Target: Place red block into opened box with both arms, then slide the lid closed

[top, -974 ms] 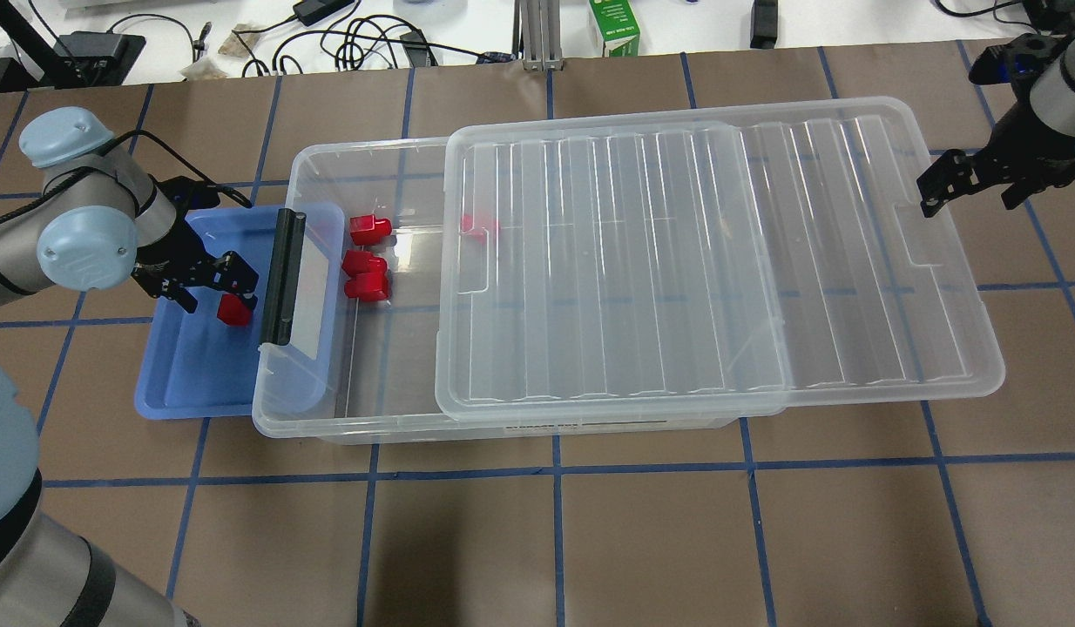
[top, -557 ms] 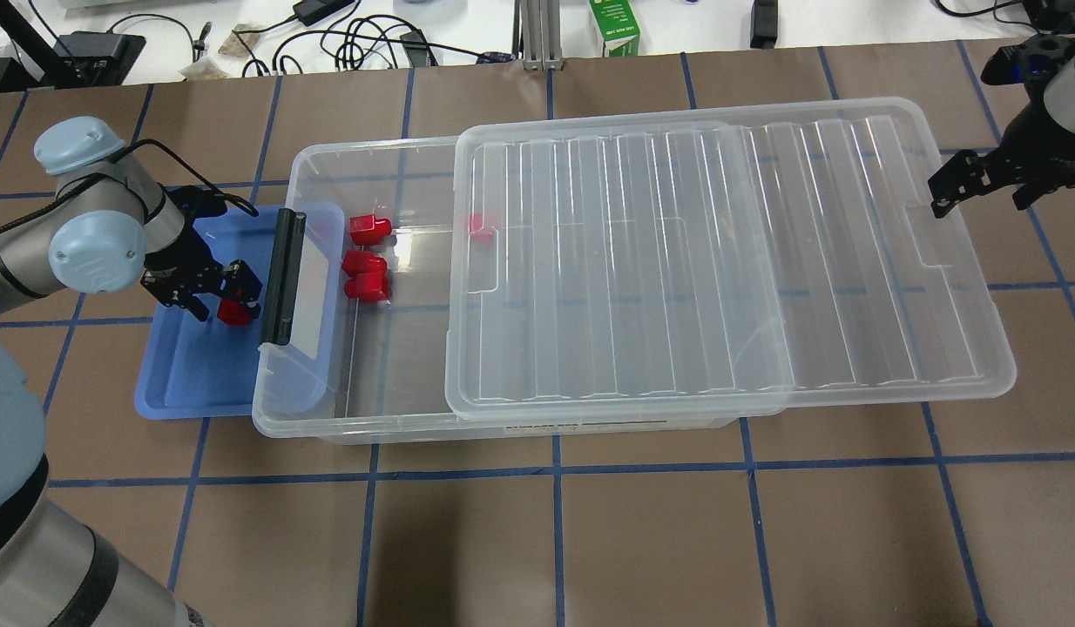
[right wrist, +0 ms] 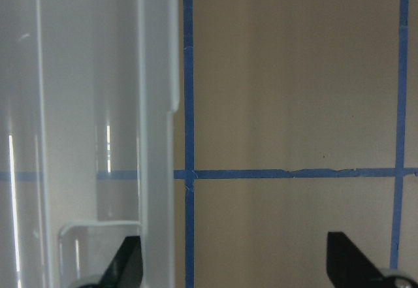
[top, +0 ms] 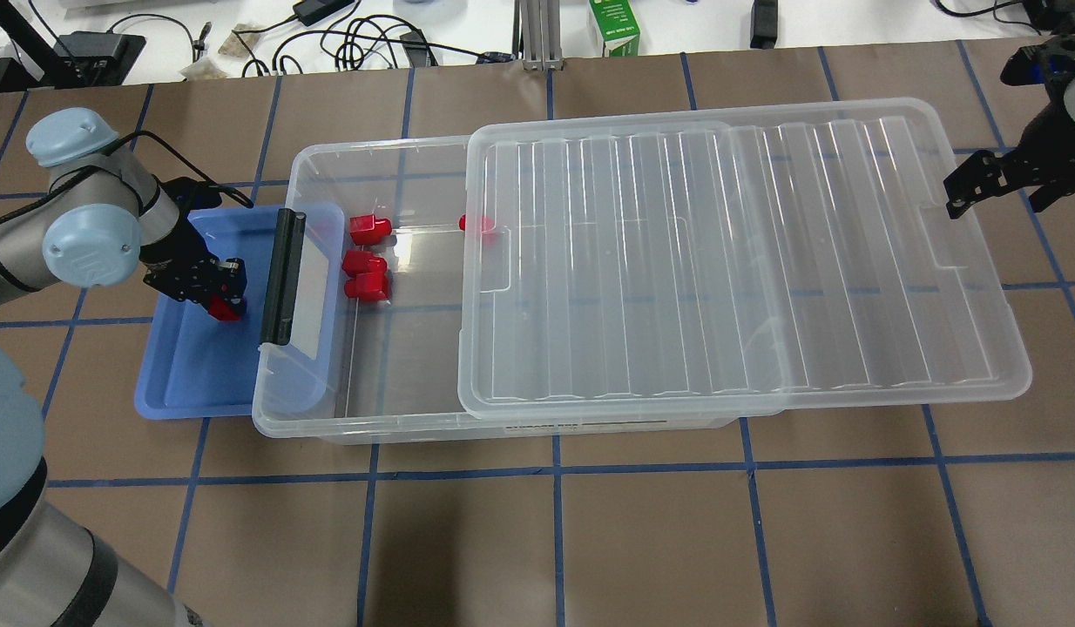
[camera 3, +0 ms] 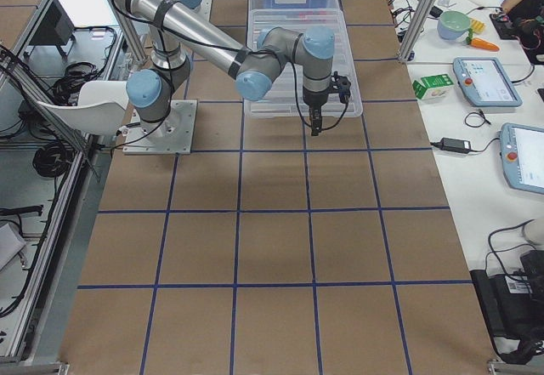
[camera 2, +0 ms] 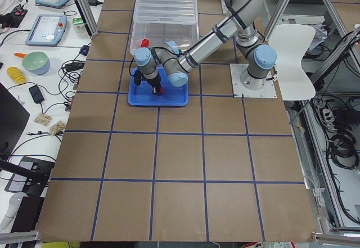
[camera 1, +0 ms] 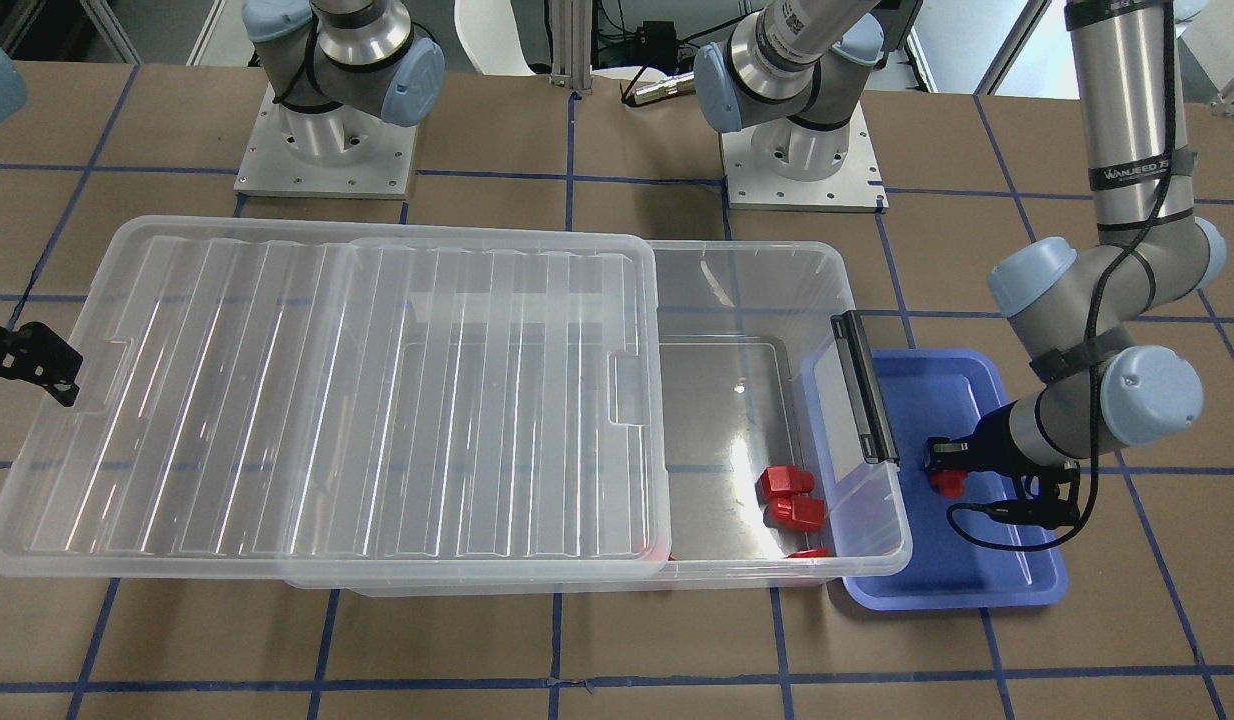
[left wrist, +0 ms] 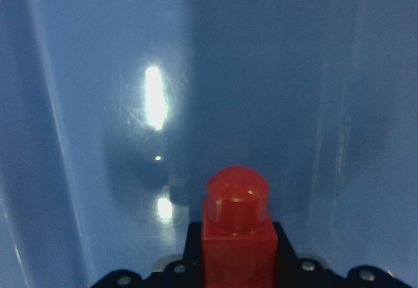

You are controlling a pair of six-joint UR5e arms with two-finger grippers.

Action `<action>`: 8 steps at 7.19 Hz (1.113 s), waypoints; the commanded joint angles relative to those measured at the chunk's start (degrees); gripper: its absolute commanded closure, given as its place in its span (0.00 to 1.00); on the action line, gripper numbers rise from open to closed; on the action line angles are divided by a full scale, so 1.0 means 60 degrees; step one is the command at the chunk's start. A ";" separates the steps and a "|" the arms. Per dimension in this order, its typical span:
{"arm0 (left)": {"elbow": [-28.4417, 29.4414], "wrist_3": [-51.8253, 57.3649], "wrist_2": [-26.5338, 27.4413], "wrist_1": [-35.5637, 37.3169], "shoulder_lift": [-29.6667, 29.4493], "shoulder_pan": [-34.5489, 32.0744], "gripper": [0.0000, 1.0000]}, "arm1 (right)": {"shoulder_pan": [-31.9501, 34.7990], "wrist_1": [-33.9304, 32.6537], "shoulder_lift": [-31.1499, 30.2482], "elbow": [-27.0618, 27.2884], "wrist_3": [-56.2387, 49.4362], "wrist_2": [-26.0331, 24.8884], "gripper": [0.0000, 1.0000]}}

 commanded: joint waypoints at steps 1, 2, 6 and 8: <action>0.0982 -0.0028 -0.0056 -0.0565 0.0388 -0.0093 1.00 | -0.0023 0.0004 -0.0032 -0.0003 0.0009 0.0003 0.00; 0.1902 -0.0057 -0.0086 -0.1730 0.0695 -0.0108 1.00 | 0.0064 0.0018 -0.0076 -0.0061 0.0023 0.0017 0.00; 0.3772 -0.2903 -0.0159 -0.4496 0.1707 -0.2415 1.00 | 0.0342 0.3712 -0.0878 -0.2413 0.0184 0.0076 0.00; 0.3481 -0.4604 -0.0261 -0.4496 0.1739 -0.3822 1.00 | 0.0357 0.4748 -0.1509 -0.2597 0.0228 0.0047 0.00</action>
